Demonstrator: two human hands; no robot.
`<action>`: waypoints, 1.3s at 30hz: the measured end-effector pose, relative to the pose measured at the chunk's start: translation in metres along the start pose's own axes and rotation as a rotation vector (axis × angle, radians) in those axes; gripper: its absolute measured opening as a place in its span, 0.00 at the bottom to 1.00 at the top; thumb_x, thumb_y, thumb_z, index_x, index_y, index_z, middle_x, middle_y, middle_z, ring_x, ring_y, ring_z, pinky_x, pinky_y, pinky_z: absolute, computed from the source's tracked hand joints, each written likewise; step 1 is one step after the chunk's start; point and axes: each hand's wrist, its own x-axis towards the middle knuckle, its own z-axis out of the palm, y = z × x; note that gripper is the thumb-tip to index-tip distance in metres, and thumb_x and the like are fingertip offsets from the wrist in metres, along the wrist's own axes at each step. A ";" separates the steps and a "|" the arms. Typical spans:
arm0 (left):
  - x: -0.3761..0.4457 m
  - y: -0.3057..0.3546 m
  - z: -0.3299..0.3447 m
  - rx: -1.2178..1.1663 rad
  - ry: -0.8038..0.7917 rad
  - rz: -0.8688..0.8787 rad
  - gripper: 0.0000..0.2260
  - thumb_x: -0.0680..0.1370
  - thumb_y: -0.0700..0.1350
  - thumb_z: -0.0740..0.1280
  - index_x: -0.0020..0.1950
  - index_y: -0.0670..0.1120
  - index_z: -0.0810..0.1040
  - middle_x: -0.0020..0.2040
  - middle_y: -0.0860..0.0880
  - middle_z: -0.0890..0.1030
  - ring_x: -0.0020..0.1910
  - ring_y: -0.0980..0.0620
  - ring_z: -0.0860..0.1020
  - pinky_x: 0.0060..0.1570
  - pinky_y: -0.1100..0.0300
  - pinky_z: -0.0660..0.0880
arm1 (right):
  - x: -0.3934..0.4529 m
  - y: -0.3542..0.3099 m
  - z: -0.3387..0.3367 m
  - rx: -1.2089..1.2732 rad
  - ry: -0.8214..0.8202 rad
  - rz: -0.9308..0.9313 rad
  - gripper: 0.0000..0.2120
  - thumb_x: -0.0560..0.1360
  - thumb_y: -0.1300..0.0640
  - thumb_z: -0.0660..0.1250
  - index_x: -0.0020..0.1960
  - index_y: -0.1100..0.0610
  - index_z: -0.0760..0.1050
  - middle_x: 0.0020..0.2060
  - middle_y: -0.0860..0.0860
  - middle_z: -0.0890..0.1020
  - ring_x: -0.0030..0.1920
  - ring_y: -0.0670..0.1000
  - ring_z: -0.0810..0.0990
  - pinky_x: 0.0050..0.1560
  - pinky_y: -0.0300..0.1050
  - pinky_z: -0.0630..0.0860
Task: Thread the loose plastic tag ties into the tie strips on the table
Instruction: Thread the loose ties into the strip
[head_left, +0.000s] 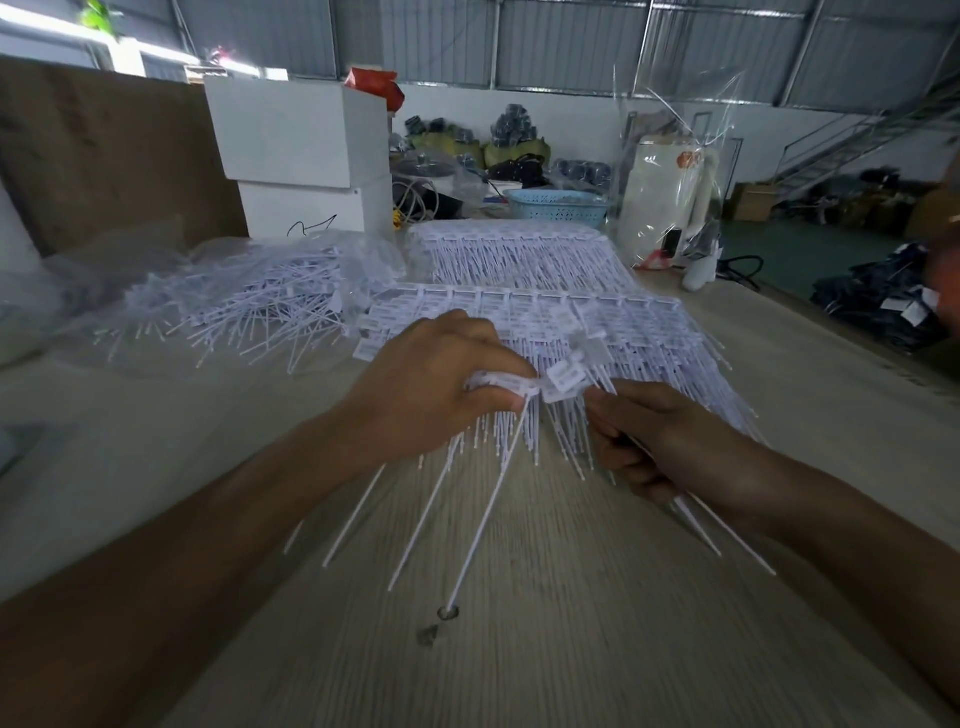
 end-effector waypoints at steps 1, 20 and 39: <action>0.000 -0.001 0.000 -0.019 0.004 -0.013 0.14 0.74 0.56 0.70 0.57 0.56 0.85 0.47 0.53 0.82 0.49 0.50 0.77 0.50 0.47 0.74 | 0.000 0.000 0.001 -0.004 -0.005 0.002 0.21 0.84 0.47 0.56 0.34 0.51 0.61 0.26 0.47 0.63 0.25 0.46 0.57 0.25 0.38 0.55; -0.002 -0.041 -0.011 -0.125 0.175 -0.221 0.11 0.75 0.45 0.75 0.57 0.48 0.85 0.44 0.54 0.80 0.42 0.63 0.77 0.44 0.67 0.70 | 0.001 0.004 -0.017 0.033 0.055 -0.149 0.18 0.83 0.46 0.57 0.44 0.59 0.69 0.28 0.53 0.66 0.24 0.48 0.61 0.24 0.38 0.58; -0.001 0.024 0.022 -0.342 0.112 -0.039 0.14 0.76 0.40 0.72 0.61 0.47 0.78 0.51 0.52 0.82 0.53 0.61 0.79 0.50 0.75 0.69 | 0.002 -0.002 0.007 0.320 0.108 0.005 0.14 0.78 0.48 0.66 0.42 0.58 0.78 0.26 0.45 0.60 0.24 0.44 0.57 0.21 0.36 0.56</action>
